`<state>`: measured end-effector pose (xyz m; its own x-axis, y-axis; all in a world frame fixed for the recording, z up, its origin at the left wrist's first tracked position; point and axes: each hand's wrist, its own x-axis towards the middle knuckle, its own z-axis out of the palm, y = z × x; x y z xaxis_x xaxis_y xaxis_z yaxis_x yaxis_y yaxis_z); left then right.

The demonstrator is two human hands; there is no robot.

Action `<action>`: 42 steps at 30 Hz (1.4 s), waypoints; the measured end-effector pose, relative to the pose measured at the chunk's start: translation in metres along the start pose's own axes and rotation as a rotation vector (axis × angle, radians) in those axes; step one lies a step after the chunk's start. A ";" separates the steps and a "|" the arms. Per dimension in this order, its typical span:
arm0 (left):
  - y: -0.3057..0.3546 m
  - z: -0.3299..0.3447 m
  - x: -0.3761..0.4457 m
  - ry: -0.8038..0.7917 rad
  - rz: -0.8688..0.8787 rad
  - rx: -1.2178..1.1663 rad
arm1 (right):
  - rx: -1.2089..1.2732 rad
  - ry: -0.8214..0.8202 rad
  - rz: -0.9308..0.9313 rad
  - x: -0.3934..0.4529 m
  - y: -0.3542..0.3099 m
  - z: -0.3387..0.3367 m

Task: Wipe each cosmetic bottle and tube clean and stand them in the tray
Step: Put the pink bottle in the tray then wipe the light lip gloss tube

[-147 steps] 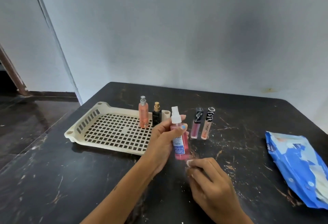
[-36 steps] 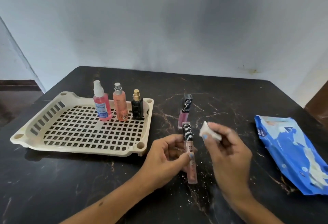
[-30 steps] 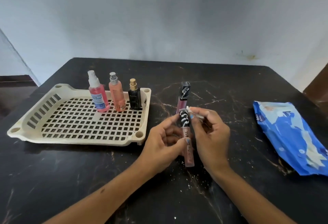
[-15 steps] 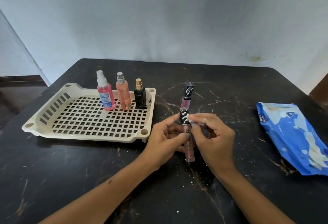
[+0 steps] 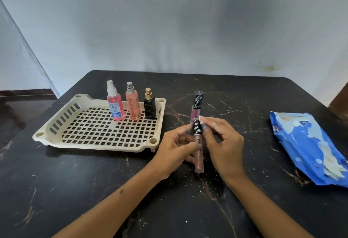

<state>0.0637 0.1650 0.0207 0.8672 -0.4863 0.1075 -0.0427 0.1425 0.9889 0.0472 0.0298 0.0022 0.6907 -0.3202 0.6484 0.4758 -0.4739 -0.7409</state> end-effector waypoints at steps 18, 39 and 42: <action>-0.005 0.003 0.007 0.081 0.002 -0.052 | -0.030 -0.051 -0.101 0.005 0.006 -0.002; -0.004 0.004 0.006 0.068 0.007 -0.018 | -0.144 -0.008 -0.208 0.003 0.009 -0.002; -0.003 0.004 0.006 0.060 -0.010 -0.005 | -0.135 -0.002 -0.185 0.005 0.010 -0.002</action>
<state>0.0669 0.1588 0.0186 0.8959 -0.4348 0.0912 -0.0315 0.1426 0.9893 0.0542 0.0218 -0.0021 0.5998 -0.2159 0.7705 0.5175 -0.6297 -0.5793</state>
